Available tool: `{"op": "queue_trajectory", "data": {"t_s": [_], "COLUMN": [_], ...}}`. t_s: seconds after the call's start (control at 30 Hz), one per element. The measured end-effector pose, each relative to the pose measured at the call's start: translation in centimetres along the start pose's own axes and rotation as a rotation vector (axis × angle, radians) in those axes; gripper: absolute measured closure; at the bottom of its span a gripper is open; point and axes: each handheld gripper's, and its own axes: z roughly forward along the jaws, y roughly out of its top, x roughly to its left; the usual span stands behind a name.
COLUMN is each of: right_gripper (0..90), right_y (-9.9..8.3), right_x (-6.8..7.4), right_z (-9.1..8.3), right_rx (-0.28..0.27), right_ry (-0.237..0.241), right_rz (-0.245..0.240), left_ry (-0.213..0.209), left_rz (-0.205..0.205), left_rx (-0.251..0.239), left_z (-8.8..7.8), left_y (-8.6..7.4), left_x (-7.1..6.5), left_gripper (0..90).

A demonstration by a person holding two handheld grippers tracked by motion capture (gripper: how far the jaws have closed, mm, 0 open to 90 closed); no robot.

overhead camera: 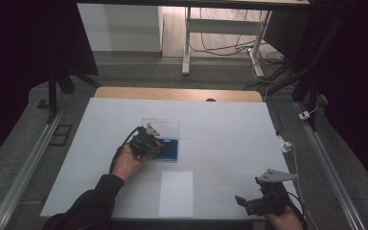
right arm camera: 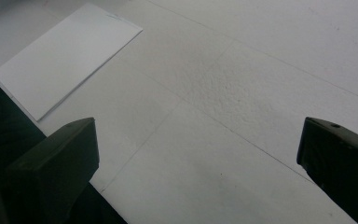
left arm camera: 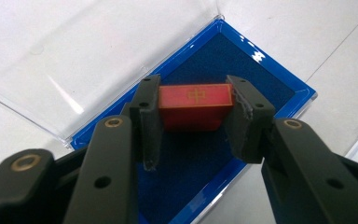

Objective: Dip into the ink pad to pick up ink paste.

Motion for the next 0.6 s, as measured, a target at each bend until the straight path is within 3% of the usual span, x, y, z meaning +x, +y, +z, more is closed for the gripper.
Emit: {"op": "queue_trajectory", "data": {"t_s": [0.13,0.33,0.6], "right_gripper": [0.0,0.0,0.0], "right_y": [-0.01,-0.04,-0.04], "right_x": [0.02,-0.03,0.01], "right_z": [-0.02,-0.07,-0.1], "right_rx": [-0.001,-0.007,-0.009], "right_ry": [-0.002,-0.001,-0.003], "right_rz": [-0.003,0.0,-0.005], "left_ry": [-0.037,-0.052,-0.025], "left_rz": [-0.049,-0.056,-0.03], "left_rx": [-0.016,-0.013,-0.024], "left_z": [-0.04,-0.09,-0.41], "left_y": [-0.34,-0.24,0.02], "left_x": [0.59,0.9,0.6], "left_gripper": [58.6,58.3,58.0]}}
